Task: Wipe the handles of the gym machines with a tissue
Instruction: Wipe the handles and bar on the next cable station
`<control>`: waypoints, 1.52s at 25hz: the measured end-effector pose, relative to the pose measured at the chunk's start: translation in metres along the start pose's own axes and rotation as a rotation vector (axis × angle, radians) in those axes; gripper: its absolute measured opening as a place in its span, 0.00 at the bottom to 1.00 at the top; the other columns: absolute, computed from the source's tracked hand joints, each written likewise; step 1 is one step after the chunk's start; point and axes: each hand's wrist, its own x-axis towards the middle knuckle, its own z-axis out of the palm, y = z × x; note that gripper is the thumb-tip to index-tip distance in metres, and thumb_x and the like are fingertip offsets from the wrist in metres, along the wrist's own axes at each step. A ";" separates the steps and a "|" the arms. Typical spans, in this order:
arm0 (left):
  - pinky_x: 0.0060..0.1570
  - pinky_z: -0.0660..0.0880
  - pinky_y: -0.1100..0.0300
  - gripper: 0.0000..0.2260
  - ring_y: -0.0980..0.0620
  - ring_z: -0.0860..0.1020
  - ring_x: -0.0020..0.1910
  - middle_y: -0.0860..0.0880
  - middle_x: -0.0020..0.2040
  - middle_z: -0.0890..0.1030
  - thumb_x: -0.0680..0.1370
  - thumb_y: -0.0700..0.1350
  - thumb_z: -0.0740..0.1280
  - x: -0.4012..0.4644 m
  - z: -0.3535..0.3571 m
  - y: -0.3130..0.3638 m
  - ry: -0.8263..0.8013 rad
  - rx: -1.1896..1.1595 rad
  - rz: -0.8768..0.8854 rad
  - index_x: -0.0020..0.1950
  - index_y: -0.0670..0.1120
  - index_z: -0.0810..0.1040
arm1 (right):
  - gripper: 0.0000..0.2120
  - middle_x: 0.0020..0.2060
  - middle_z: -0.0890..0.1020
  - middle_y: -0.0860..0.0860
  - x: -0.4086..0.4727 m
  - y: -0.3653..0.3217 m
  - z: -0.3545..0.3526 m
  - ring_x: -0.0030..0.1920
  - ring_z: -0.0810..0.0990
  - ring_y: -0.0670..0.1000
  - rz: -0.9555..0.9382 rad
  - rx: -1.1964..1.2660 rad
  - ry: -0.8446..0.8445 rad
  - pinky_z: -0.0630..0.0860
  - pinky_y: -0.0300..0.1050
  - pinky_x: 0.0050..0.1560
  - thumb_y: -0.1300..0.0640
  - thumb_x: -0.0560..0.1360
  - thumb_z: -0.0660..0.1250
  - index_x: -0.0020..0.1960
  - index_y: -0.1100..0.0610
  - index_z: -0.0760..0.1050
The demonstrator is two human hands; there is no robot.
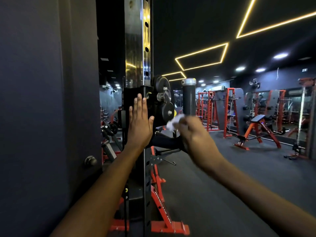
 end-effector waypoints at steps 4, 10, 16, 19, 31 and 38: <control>0.71 0.27 0.59 0.29 0.53 0.35 0.76 0.46 0.78 0.37 0.83 0.49 0.52 -0.005 -0.003 0.003 0.011 0.067 -0.004 0.75 0.44 0.34 | 0.17 0.54 0.77 0.60 0.057 0.025 -0.029 0.54 0.74 0.60 0.038 -0.245 0.154 0.79 0.52 0.48 0.70 0.67 0.72 0.55 0.65 0.78; 0.70 0.26 0.61 0.29 0.49 0.40 0.78 0.43 0.79 0.41 0.83 0.51 0.49 -0.016 0.002 -0.002 0.047 0.172 -0.029 0.76 0.41 0.38 | 0.17 0.47 0.77 0.59 -0.024 -0.002 0.012 0.46 0.67 0.55 0.011 -0.183 -0.040 0.74 0.45 0.30 0.72 0.63 0.71 0.51 0.67 0.78; 0.72 0.32 0.66 0.29 0.53 0.40 0.77 0.44 0.79 0.42 0.82 0.49 0.51 -0.022 0.001 -0.009 -0.001 0.086 0.020 0.77 0.41 0.41 | 0.18 0.58 0.73 0.61 0.035 -0.038 0.053 0.60 0.69 0.60 0.098 -0.186 -0.377 0.71 0.49 0.56 0.70 0.75 0.56 0.65 0.65 0.68; 0.74 0.35 0.64 0.29 0.53 0.40 0.77 0.44 0.79 0.43 0.82 0.49 0.52 -0.025 0.000 -0.012 -0.028 0.091 0.039 0.77 0.41 0.41 | 0.15 0.57 0.77 0.60 0.041 -0.039 0.030 0.59 0.74 0.58 0.046 -0.275 -0.458 0.72 0.49 0.54 0.67 0.77 0.57 0.63 0.64 0.71; 0.71 0.34 0.69 0.28 0.62 0.34 0.75 0.53 0.78 0.38 0.80 0.52 0.44 -0.032 0.010 -0.017 0.001 -0.039 0.021 0.77 0.47 0.38 | 0.15 0.47 0.81 0.56 0.014 -0.016 0.021 0.48 0.80 0.56 -0.264 -0.303 -0.470 0.74 0.48 0.49 0.67 0.72 0.55 0.52 0.59 0.77; 0.72 0.33 0.65 0.29 0.57 0.38 0.76 0.48 0.78 0.41 0.80 0.53 0.44 -0.031 0.007 -0.014 -0.021 0.053 0.010 0.77 0.43 0.40 | 0.12 0.52 0.78 0.57 0.016 -0.017 0.032 0.55 0.76 0.57 -0.295 -0.338 -0.516 0.73 0.48 0.53 0.67 0.74 0.59 0.55 0.63 0.76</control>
